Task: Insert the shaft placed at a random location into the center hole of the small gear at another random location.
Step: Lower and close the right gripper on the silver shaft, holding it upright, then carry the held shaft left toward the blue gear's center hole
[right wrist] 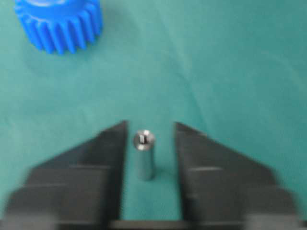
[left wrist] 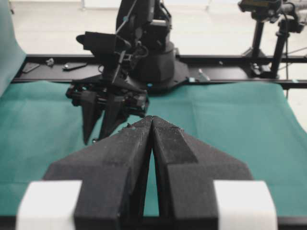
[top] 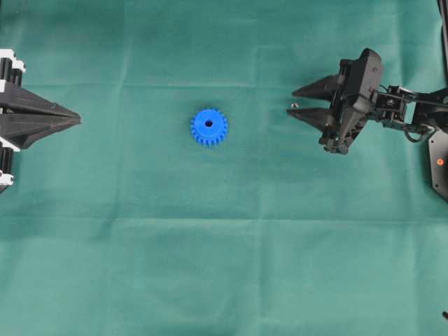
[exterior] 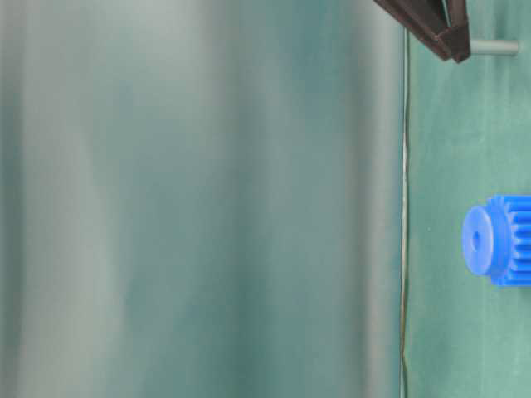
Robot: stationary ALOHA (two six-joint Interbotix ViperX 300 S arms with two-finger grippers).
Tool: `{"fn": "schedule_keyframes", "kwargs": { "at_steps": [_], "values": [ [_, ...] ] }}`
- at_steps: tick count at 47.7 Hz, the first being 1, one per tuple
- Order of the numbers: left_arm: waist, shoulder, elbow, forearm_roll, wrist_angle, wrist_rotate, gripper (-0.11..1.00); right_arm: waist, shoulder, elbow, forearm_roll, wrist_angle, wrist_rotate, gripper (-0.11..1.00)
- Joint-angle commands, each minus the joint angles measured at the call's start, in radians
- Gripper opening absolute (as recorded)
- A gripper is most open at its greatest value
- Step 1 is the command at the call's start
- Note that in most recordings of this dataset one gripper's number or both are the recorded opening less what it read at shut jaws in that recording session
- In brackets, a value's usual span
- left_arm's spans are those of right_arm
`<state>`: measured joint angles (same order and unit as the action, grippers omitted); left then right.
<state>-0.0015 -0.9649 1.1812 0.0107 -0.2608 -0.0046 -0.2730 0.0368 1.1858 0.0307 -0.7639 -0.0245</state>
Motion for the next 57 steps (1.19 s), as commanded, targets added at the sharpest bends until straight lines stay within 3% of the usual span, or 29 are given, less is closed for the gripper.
{"fn": "schedule_keyframes", "kwargs": {
  "at_steps": [1,4,17,36,57],
  "values": [
    [0.002,0.006,-0.023,0.003,-0.003,-0.002,0.00,-0.003,-0.006,-0.012,-0.012,0.009,-0.014,0.23],
    [0.002,0.006,-0.023,0.003,-0.002,-0.002,0.00,-0.002,-0.008,-0.014,-0.015,0.011,-0.012,0.13],
    [0.002,0.008,-0.025,0.003,0.006,-0.002,0.00,0.003,-0.051,-0.035,-0.015,0.031,-0.011,0.13],
    [0.002,0.008,-0.025,0.003,0.006,-0.003,0.00,0.005,-0.328,-0.078,-0.015,0.327,-0.017,0.13],
    [0.002,0.012,-0.023,0.003,0.006,-0.003,0.00,0.029,-0.272,-0.137,-0.015,0.333,-0.011,0.14]
  ]
}}
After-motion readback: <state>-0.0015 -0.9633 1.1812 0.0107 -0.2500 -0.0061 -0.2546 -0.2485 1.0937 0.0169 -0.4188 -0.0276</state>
